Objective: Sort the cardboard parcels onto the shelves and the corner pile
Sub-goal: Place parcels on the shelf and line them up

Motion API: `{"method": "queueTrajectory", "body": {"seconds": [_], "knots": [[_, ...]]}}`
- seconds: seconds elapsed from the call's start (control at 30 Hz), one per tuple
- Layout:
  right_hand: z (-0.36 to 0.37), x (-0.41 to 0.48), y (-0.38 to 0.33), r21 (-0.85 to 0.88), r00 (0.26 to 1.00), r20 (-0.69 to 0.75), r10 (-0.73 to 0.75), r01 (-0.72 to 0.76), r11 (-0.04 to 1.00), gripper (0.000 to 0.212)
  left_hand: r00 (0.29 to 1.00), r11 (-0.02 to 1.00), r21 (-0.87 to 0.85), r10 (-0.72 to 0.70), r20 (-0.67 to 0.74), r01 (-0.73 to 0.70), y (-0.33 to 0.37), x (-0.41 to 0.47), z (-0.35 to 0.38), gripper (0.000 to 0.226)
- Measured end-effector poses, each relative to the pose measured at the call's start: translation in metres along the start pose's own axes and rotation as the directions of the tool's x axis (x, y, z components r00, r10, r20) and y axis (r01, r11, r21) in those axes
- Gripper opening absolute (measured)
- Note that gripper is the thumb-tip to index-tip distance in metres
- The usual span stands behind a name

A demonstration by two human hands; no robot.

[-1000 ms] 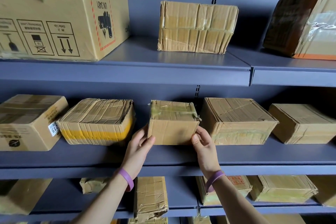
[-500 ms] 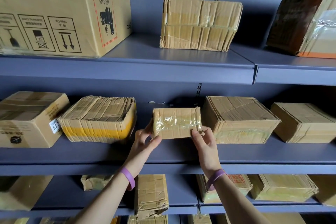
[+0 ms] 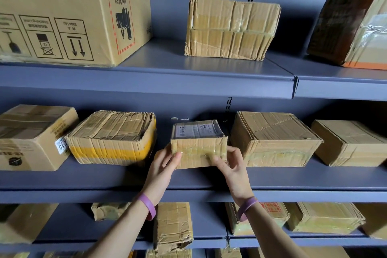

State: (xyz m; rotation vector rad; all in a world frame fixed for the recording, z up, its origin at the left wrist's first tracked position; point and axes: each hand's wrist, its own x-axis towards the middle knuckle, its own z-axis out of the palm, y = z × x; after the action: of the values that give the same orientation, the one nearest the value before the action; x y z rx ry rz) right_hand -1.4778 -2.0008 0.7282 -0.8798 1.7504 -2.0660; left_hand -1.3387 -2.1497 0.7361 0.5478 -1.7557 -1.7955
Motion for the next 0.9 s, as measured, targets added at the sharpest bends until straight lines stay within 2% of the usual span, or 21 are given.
{"method": "queueTrajectory", "body": {"seconds": [0.07, 0.17, 0.23, 0.33, 0.6, 0.7, 0.8, 0.9], "knots": [[0.001, 0.000, -0.002, -0.007, 1.000, -0.018, 0.012, -0.012, 1.000, 0.055, 1.000, 0.999, 0.047, 0.020, 0.015, -0.020, -0.002, 0.001, -0.001, 0.040], [0.000, 0.000, -0.003, -0.015, 0.999, -0.050, 0.012, -0.013, 1.000, 0.064, 0.996, 0.995, 0.069, 0.063, 0.056, -0.067, -0.003, 0.001, -0.001, 0.042], [0.001, -0.001, -0.004, -0.027, 0.998, -0.068, 0.003, -0.004, 1.000, 0.058, 0.995, 0.994, 0.079, 0.070, 0.075, -0.075, -0.005, 0.002, -0.002, 0.044], [0.002, 0.001, -0.003, -0.026, 0.998, -0.063, 0.002, -0.004, 1.000, 0.022, 0.996, 0.994, 0.092, 0.052, 0.071, -0.058, -0.011, 0.006, -0.005, 0.044], [0.001, 0.002, 0.001, 0.001, 0.998, -0.063, 0.002, -0.002, 1.000, 0.030, 0.992, 0.995, 0.090, 0.041, 0.117, -0.052, -0.003, 0.007, -0.004, 0.059], [0.001, 0.003, 0.004, -0.027, 0.998, -0.059, -0.004, 0.003, 1.000, 0.040, 0.996, 0.991, 0.123, 0.040, 0.076, -0.049, -0.005, 0.008, -0.005, 0.054], [0.000, 0.004, 0.007, -0.056, 0.999, -0.036, -0.029, 0.027, 0.998, 0.047, 0.995, 0.990, 0.107, 0.096, -0.027, -0.093, -0.003, 0.003, 0.000, 0.032], [-0.001, 0.003, 0.007, -0.083, 0.998, -0.029, -0.059, 0.056, 0.995, 0.050, 0.992, 0.987, 0.116, 0.115, -0.057, -0.108, -0.007, 0.002, 0.002, 0.031]]}}
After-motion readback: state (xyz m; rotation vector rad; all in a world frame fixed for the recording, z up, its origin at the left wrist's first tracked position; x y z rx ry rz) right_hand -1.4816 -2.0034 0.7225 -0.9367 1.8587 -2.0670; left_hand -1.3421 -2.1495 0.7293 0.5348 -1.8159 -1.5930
